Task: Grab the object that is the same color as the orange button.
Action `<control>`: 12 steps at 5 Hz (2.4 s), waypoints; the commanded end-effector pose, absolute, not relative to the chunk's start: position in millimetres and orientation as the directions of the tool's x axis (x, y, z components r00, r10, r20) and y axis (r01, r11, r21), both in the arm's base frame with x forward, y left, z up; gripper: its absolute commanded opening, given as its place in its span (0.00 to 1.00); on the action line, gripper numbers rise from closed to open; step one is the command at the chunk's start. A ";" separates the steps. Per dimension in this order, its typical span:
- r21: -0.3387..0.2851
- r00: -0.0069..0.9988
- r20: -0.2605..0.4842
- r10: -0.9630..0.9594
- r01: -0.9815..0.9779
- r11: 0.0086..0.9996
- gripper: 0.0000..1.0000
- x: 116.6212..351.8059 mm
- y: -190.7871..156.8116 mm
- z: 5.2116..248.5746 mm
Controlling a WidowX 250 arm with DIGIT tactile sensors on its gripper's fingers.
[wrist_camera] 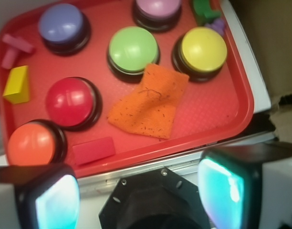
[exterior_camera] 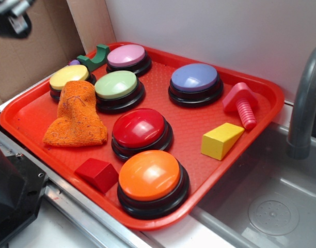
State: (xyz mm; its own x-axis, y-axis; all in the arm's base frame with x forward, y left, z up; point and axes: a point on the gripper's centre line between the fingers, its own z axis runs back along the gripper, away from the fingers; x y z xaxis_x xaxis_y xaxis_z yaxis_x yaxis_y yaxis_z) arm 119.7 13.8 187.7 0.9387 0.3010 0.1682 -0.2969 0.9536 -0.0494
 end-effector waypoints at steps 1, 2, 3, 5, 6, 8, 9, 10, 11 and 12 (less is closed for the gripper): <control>0.029 0.810 0.227 0.540 -0.560 0.828 1.00 132.7 38.4 126.3; 0.099 0.791 0.232 0.566 -0.598 0.795 1.00 141.2 48.9 99.8; 0.054 0.766 0.256 0.590 -0.621 0.782 1.00 150.7 55.3 76.4; -0.004 0.765 0.250 0.594 -0.612 0.791 1.00 158.0 59.4 36.5; -0.046 0.759 0.252 0.600 -0.610 0.791 1.00 159.3 67.0 23.2; 0.033 0.760 0.247 0.601 -0.627 0.779 0.65 162.7 70.2 7.8; 0.061 0.764 0.244 0.597 -0.627 0.777 0.00 162.8 69.1 6.4; 0.063 0.768 0.243 0.593 -0.622 0.780 0.00 163.0 67.9 7.1; 0.062 0.770 0.239 0.592 -0.620 0.782 0.00 163.2 67.9 7.0; 0.060 0.772 0.236 0.590 -0.618 0.784 0.00 163.3 69.7 5.6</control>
